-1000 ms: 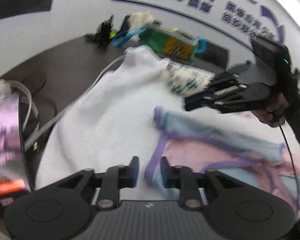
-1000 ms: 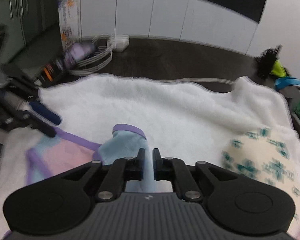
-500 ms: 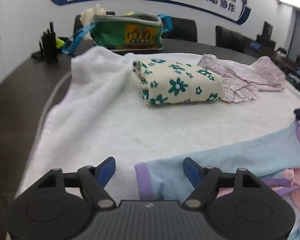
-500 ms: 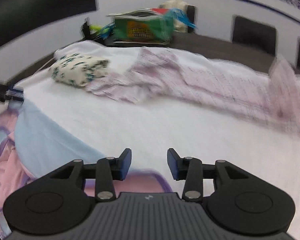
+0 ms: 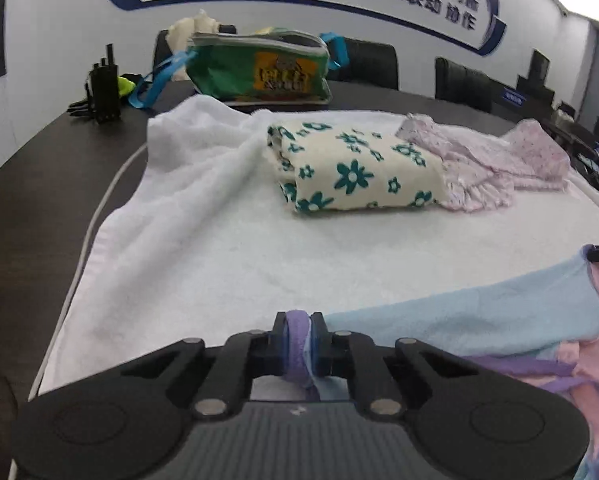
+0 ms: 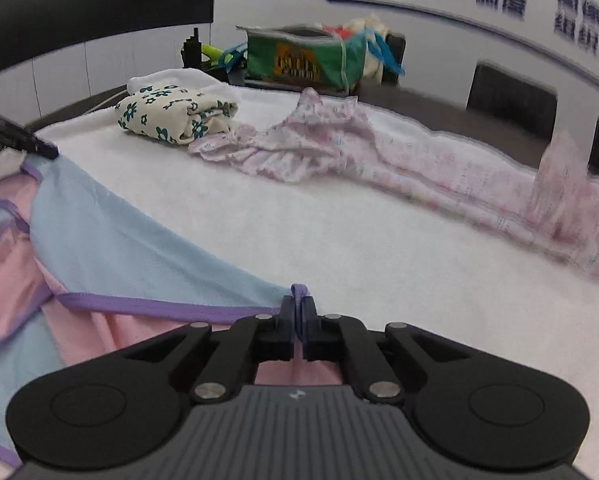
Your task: Fold clothes
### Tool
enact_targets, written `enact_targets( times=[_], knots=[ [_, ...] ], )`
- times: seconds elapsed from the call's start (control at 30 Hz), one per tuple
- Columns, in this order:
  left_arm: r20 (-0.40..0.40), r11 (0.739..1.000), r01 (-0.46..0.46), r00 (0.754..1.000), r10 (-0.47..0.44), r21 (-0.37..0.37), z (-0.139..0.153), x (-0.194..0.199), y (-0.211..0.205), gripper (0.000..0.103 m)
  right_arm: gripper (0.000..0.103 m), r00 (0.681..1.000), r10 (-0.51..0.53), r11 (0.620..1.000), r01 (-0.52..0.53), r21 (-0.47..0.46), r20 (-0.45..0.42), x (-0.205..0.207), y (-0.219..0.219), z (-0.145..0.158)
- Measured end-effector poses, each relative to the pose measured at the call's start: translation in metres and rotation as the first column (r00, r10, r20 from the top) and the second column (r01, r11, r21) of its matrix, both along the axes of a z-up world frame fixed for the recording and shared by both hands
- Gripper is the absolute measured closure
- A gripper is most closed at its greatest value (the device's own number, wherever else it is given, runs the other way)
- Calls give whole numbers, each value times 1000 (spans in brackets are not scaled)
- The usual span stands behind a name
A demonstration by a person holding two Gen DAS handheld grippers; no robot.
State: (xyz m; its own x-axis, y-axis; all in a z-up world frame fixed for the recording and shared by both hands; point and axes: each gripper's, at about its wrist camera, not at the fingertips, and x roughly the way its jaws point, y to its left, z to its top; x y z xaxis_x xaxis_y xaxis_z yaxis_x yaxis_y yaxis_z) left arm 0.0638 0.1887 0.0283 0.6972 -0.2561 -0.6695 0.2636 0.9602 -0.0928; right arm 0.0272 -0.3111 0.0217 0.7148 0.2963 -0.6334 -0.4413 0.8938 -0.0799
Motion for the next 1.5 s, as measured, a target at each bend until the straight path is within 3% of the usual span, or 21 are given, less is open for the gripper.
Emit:
enact_targets(
  times=[0.33, 0.5, 0.6, 0.63, 0.67, 0.73, 0.8, 0.83, 0.87, 0.93, 1.03, 1.13, 1.17, 1.23, 1.3, 1.33, 1.43, 1.5],
  knots=[
    [19, 1000, -6, 1000, 6, 17, 16, 31, -10, 95, 101, 996, -40, 999, 40, -7, 74, 32, -8, 24],
    [-13, 999, -44, 999, 45, 21, 4, 46, -5, 95, 101, 999, -45, 997, 45, -60, 10, 67, -1, 12],
    [-41, 997, -82, 996, 83, 13, -4, 45, 1, 85, 99, 999, -45, 993, 42, -112, -18, 66, 4, 4],
    [-37, 996, -90, 995, 90, 5, -4, 41, 4, 76, 98, 998, -52, 992, 50, -119, -17, 62, 4, 4],
    [-24, 996, -90, 996, 90, -2, 0, 32, 7, 68, 97, 998, -60, 990, 58, -126, -16, 58, 3, 5],
    [24, 996, -81, 996, 82, -33, 13, 1, 12, 65, 93, 998, -54, 994, 56, -89, 29, 30, -2, 18],
    [83, 996, 47, 996, -40, -81, 25, -37, 8, 65, 85, 996, 35, 999, -31, -41, 77, -13, 3, 31],
    [121, 985, 140, 984, -128, -98, 29, -59, 0, 64, 82, 990, 100, 995, -99, -21, 96, -37, 8, 35],
    [163, 964, 242, 961, -223, -109, 31, -82, -10, 60, 75, 980, 165, 986, -166, -1, 116, -61, 13, 39],
    [191, 907, 406, 904, -382, -107, 26, -114, -37, 53, 73, 942, 319, 947, -321, 1, 100, -101, 37, 32],
    [147, 852, 520, 848, -509, -52, 9, -138, -81, 53, 73, 873, 483, 874, -485, 26, 60, -133, 72, 11],
    [112, 862, 506, 859, -500, -37, -6, -138, -100, 57, 73, 861, 507, 859, -509, 54, 47, -134, 87, -4],
    [86, 873, 485, 873, -479, -52, -9, -135, -102, 76, 73, 861, 506, 858, -508, 70, 48, -132, 87, -7],
    [22, 889, 445, 895, -445, -105, -15, -125, -98, 99, 73, 862, 505, 856, -507, 98, 44, -129, 86, -11],
    [10, 891, 430, 901, -433, -145, -16, -122, -92, 99, 90, 854, 520, 847, -518, 118, 22, -126, 86, -14],
    [8, 893, 423, 904, -427, -154, -16, -122, -89, 99, 90, 847, 532, 840, -529, 119, 13, -127, 86, -15],
    [1, 896, 405, 911, -412, -183, -19, -126, -82, 99, 88, 851, 525, 842, -521, 139, 8, -130, 85, -14],
    [-2, 899, 388, 918, -397, -202, -22, -128, -80, 99, 77, 856, 517, 845, -511, 157, 7, -132, 83, -14]
  ],
)
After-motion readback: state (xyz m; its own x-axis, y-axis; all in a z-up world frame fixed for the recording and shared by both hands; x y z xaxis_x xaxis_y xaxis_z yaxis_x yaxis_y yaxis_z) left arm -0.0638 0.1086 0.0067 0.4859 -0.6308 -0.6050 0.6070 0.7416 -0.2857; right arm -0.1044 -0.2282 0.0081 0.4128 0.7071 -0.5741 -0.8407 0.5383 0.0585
